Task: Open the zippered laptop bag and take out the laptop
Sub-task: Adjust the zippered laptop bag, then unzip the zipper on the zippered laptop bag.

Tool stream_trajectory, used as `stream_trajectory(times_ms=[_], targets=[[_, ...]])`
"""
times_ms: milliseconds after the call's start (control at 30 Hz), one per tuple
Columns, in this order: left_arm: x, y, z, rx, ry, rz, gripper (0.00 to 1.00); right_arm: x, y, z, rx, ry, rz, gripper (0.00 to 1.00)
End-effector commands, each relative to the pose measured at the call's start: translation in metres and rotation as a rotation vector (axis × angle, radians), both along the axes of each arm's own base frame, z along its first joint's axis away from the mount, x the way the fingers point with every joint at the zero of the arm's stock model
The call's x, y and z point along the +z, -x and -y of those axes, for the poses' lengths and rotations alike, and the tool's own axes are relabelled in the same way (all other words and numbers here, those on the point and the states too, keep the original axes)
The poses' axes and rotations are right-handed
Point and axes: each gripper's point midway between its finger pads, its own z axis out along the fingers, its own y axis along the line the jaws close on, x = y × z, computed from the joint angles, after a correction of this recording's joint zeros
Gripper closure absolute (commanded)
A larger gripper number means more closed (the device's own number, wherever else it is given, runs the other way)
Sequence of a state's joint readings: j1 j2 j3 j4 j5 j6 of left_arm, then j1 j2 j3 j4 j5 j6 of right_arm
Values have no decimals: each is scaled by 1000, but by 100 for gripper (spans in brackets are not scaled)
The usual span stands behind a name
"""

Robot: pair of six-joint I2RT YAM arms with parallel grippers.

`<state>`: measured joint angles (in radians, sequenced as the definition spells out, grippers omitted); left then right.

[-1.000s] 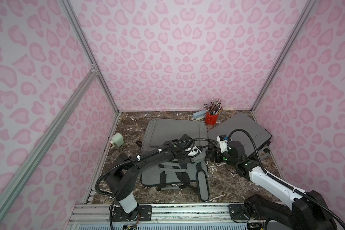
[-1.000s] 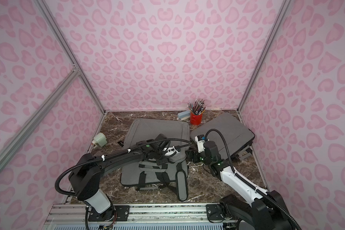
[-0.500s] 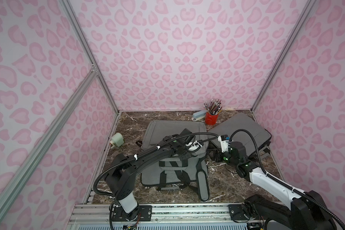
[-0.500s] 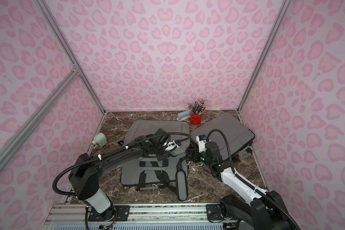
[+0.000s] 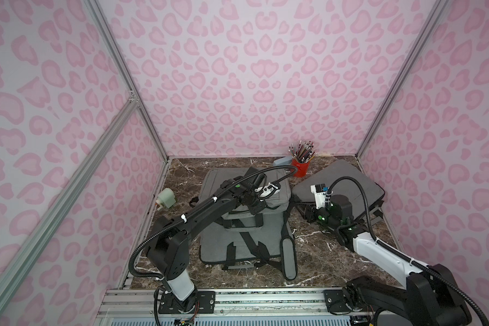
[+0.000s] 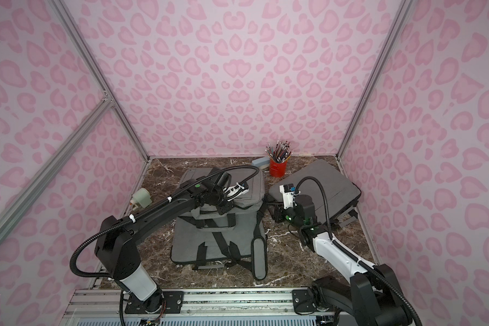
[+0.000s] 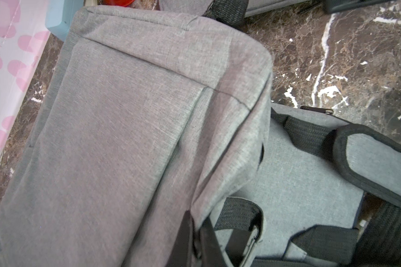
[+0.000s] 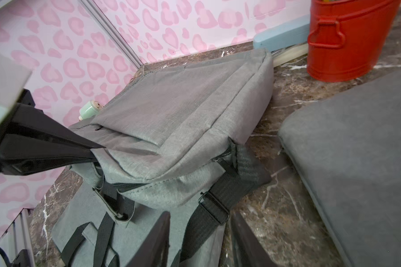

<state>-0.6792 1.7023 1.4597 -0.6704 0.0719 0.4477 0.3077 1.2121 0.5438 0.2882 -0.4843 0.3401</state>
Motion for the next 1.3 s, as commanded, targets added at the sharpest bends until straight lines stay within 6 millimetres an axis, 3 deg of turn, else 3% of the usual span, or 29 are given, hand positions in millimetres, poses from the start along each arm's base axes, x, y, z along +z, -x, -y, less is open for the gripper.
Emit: stream_trajectory(times_ms=[0,233,500,833,1267], targets=[[18,-9,9,-2,81,25,97,3,-10,-10,60,19,51,60],[28,-17,4,5,143,2,97,-11,-33,-37,160,38,33,65],[32,-20,-4,-3,164,-12,97,-29,-65,-50,175,46,-1,67],[25,-20,-4,-19,177,-49,97,-35,-72,-66,258,9,-21,67],[27,-19,-7,-33,188,-61,97,-49,-81,-51,243,66,15,74]])
